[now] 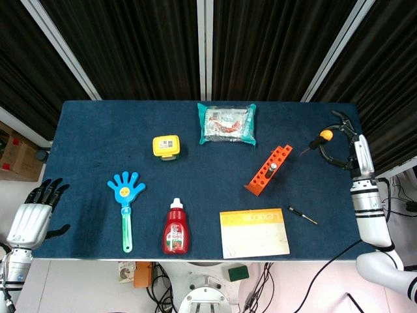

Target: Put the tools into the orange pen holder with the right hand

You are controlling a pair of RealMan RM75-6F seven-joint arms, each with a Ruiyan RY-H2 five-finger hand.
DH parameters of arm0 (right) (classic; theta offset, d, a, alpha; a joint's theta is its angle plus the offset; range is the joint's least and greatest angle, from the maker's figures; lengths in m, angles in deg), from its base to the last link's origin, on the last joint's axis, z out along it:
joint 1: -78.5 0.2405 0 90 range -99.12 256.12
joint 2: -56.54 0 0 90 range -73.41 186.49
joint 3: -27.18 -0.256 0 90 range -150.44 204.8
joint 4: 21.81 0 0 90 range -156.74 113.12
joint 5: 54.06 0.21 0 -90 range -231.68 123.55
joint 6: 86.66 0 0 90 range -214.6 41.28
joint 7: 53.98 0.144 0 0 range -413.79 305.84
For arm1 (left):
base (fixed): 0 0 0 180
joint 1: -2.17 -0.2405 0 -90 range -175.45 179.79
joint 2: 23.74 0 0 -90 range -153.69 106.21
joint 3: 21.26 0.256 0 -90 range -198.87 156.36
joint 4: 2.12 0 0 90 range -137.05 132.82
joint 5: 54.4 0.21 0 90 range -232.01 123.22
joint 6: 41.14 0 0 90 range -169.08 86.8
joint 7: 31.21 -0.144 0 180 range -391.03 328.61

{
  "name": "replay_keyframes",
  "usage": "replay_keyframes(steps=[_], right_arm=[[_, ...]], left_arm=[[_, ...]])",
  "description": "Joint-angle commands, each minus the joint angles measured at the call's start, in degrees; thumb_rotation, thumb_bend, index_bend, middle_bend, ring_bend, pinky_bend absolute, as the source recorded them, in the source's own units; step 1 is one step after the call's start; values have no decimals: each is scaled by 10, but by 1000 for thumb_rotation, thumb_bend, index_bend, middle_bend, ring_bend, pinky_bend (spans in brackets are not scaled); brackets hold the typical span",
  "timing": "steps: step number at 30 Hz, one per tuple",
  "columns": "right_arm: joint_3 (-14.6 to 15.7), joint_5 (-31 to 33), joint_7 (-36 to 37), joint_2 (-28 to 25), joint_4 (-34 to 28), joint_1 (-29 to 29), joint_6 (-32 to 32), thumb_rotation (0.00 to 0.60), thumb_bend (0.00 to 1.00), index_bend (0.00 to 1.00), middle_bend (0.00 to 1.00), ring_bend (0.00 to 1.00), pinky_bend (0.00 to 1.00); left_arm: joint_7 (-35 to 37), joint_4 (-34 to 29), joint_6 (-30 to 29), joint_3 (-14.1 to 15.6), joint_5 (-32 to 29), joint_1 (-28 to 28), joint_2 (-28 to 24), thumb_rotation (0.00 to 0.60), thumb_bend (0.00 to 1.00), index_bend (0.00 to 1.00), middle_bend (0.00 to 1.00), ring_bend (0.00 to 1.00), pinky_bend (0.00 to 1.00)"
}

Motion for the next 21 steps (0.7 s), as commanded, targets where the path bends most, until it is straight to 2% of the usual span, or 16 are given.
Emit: replay_keyframes(steps=[1,10,21], right_arm=[[5,-5,4,-5,-12,10,-12,600,357,720,108,0,0],[21,3,-29,8,-14,29,-17,600,357,719,108,0,0],[30,9,-6,22,1,42,-24,600,357,719,107,0,0]], left_arm=[[0,0,-1,0,0,0,0,600,54,147,70,29,183],[2,1,-3,1,3,-2,-1,600,54,147,70,29,183],[3,1,-3,2,4,-2,-1,600,54,147,70,29,183]])
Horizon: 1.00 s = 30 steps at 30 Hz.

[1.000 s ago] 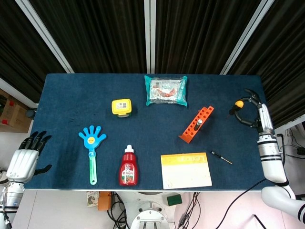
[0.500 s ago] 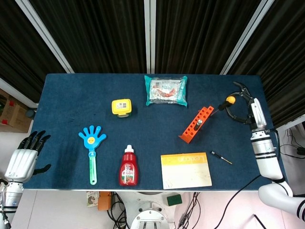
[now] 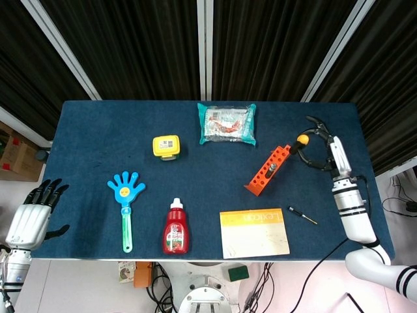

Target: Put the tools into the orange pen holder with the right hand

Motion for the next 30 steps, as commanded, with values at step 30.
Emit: replay_keyframes(steps=[30], right_arm=[[8,24,15,29,36,21,-11,600,357,719,106,0,0]], left_arm=[[6,1,1,-1,-1,1,-2,600,54,147,70,28,183]])
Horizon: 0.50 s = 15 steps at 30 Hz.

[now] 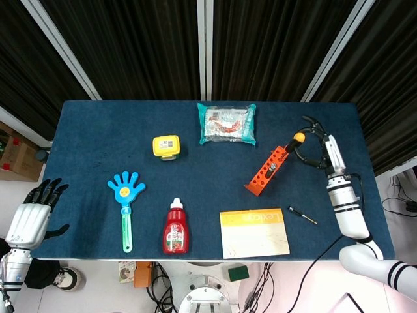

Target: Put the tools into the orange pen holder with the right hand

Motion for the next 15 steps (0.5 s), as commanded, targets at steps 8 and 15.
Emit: replay_keyframes(steps=[8,15], right_arm=[[6,1,5,8,15,-1,-1,600,357,717,105,0,0],[19,-17,13,-1,23,1,-14,600,208,288,40,0,0]], left_arm=[[0,0,1,0,0,0,0,600,54,147,70,29,182],[-4,0,2,-1,-2,1,1,600,54,147,70,29,183]])
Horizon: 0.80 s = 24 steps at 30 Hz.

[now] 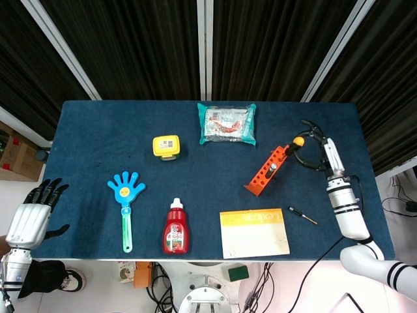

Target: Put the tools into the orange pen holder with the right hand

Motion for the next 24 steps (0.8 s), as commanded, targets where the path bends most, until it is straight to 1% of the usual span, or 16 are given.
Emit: replay_keyframes(steps=[1,2,4,12,17,19,24], right_arm=[[6,-9,4,-4,6,1,-3,600,157,170,21,0,0],[7,-11,6,-4,9,0,-2,600,122,74,7,0,0],[10,-17,11,-5,11,0,-1,600,92,3,0,0,0],[8,-19,26,-7,10,-4,13,600,78,0,0,0,0],[10,-21,28,-9,6,-8,21,600,93,0,0,0,0],[13,-30,25,-9,5,-12,33,600,100,0,0,0,0],[27,-65,-11,-6,10,-32,95,600,101,0,0,0,0]], left_arm=[[-1,0,1,0,-1,0,0,600,54,147,70,28,183],[-1,0,2,0,-2,0,0,600,54,147,70,28,182],[-2,0,2,0,-1,1,0,600,54,147,70,29,182],[-3,0,2,0,-1,1,1,600,54,147,70,28,183],[-4,0,1,1,1,1,2,600,54,147,70,29,182],[-4,0,2,1,0,1,2,600,54,147,70,29,183],[-4,0,2,0,-1,1,2,600,55,147,70,29,182]])
